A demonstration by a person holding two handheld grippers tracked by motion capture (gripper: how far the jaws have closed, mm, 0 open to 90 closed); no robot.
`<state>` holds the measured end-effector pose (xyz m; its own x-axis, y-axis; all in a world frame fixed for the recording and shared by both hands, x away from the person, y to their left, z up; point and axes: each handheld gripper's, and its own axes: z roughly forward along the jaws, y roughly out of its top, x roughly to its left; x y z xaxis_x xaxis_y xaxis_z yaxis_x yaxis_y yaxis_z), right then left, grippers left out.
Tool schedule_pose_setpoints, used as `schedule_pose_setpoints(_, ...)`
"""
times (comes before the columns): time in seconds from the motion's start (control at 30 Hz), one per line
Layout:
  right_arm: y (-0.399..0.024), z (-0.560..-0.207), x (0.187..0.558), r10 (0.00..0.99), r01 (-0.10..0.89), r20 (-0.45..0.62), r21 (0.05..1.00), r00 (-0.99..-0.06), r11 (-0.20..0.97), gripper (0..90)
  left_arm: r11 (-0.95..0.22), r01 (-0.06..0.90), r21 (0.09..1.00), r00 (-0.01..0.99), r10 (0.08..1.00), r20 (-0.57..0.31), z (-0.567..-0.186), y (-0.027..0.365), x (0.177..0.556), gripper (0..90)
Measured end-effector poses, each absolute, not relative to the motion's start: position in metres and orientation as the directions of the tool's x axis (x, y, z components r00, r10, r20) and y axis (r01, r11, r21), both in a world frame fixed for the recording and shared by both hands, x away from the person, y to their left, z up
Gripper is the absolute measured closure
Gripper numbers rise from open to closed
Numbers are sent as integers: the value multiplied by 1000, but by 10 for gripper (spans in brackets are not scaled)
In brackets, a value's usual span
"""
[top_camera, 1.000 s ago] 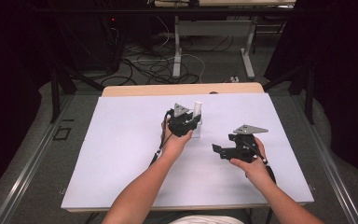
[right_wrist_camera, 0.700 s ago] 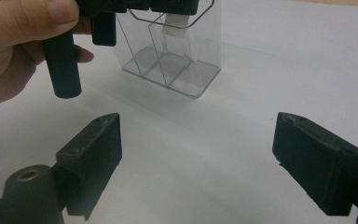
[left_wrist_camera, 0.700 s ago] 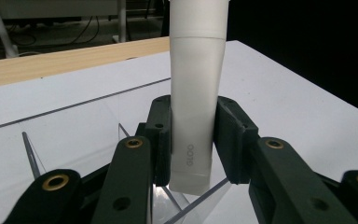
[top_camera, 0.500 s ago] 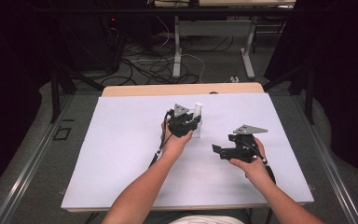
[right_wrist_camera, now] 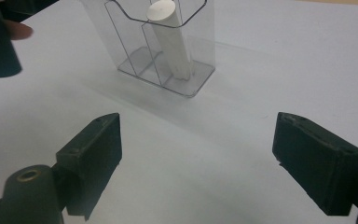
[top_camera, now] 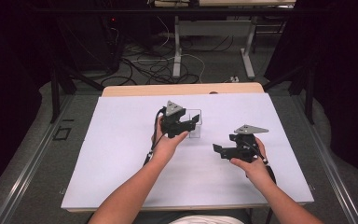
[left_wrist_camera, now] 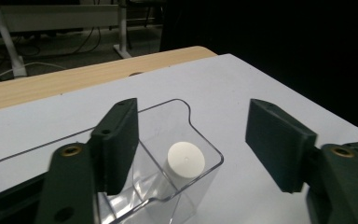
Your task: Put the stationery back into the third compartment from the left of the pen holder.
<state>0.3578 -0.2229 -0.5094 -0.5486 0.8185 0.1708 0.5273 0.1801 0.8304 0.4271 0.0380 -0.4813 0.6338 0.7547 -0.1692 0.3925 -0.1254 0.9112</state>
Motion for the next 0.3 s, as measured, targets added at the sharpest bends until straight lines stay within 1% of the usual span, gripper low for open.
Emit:
schedule_pose_setpoints(0.07, -223, -510, 358, 823, 531, 175, 829, -541, 173, 152, -117, 392, 913, 640, 748, -179, -478, 46, 424, 256)
schedule_pose_setpoints(0.1, -223, -510, 358, 823, 531, 175, 829, -541, 173, 152, -110, 393, 913, 643, 743, -187, -476, 49, 423, 256)
schedule_pose_setpoints(0.13, -224, -509, 358, 823, 532, 178, 829, -540, 170, 152, -117, 397, 911, 647, 739, -187, -475, 54, 421, 225)
schedule_pose_setpoints(0.3, -227, -510, 360, 829, 529, 170, 831, -533, 170, 152, -92, 396, 914, 647, 734, -207, -470, 83, 408, 180)
